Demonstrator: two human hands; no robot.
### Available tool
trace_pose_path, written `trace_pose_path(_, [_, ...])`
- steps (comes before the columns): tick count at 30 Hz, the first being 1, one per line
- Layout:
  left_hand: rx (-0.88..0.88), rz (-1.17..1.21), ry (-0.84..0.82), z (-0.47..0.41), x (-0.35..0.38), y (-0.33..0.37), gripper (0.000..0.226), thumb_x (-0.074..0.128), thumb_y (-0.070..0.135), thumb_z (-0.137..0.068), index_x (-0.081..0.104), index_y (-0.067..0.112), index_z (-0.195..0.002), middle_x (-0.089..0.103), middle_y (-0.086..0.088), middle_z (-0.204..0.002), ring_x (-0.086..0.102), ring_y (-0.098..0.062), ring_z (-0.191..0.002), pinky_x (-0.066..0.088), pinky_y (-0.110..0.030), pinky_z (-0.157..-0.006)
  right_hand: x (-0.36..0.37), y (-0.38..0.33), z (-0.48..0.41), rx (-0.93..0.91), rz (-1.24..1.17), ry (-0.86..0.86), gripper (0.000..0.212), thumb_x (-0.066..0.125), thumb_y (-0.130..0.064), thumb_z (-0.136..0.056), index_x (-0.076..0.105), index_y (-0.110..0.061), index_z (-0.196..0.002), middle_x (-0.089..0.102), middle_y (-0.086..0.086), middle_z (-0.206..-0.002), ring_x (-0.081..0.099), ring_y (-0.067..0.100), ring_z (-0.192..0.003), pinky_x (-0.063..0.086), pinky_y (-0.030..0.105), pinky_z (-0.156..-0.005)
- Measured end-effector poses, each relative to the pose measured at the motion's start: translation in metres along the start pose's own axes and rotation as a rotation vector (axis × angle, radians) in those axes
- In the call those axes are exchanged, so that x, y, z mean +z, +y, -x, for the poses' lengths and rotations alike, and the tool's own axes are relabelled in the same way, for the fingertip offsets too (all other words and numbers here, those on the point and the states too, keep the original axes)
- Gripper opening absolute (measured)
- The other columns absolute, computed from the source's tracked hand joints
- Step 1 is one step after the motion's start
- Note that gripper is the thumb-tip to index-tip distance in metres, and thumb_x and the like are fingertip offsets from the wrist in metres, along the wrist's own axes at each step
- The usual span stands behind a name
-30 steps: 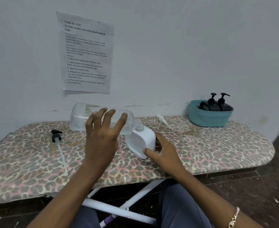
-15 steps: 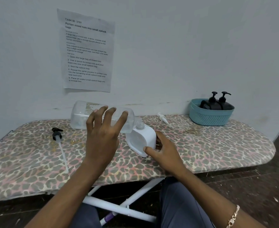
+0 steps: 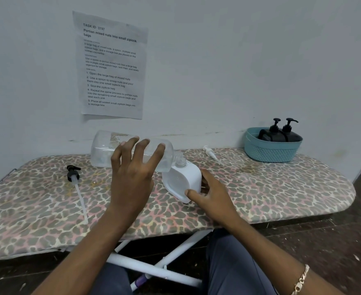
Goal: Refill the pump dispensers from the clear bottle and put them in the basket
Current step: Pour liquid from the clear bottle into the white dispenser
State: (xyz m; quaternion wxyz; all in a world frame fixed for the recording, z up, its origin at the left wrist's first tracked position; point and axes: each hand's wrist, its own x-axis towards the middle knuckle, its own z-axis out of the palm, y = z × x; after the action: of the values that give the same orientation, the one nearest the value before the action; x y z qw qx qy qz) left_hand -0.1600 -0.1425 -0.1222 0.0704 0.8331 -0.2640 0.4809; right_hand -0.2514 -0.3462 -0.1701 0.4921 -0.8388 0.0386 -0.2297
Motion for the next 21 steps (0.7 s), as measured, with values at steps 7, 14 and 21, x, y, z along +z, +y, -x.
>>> trace_pose_path(7, [0.0, -0.003, 0.006, -0.0003, 0.0007, 0.0005, 0.081, 0.059, -0.017, -0.067, 0.065, 0.021, -0.139, 0.062, -0.016, -0.138, 0.043, -0.038, -0.136, 0.031, -0.053, -0.111, -0.0001, 0.0016, -0.0002, -0.007, -0.006, -0.001, 0.059, 0.079, -0.025, -0.088, 0.054, -0.037, -0.139, 0.066, -0.018, -0.124, 0.062, -0.01, -0.107, 0.054, 0.012, -0.078])
trace_pose_path(14, [0.001, -0.011, 0.007, -0.0003, 0.0006, 0.0008, 0.082, 0.062, -0.017, -0.065, 0.065, 0.021, -0.138, 0.062, -0.016, -0.137, 0.043, -0.038, -0.136, 0.03, -0.052, -0.111, -0.0002, 0.0012, 0.0004, -0.005, -0.009, -0.002, 0.058, 0.079, -0.026, -0.088, 0.053, -0.04, -0.137, 0.065, -0.019, -0.124, 0.061, -0.013, -0.106, 0.053, 0.01, -0.076])
trace_pose_path(21, [0.007, -0.014, 0.009, -0.0007, 0.0008, 0.0008, 0.082, 0.062, -0.017, -0.066, 0.065, 0.021, -0.138, 0.062, -0.016, -0.137, 0.043, -0.038, -0.136, 0.03, -0.052, -0.111, -0.0003, 0.0011, 0.0, -0.005, -0.008, -0.001, 0.058, 0.079, -0.025, -0.088, 0.052, -0.042, -0.136, 0.065, -0.019, -0.123, 0.061, -0.014, -0.106, 0.052, 0.009, -0.075])
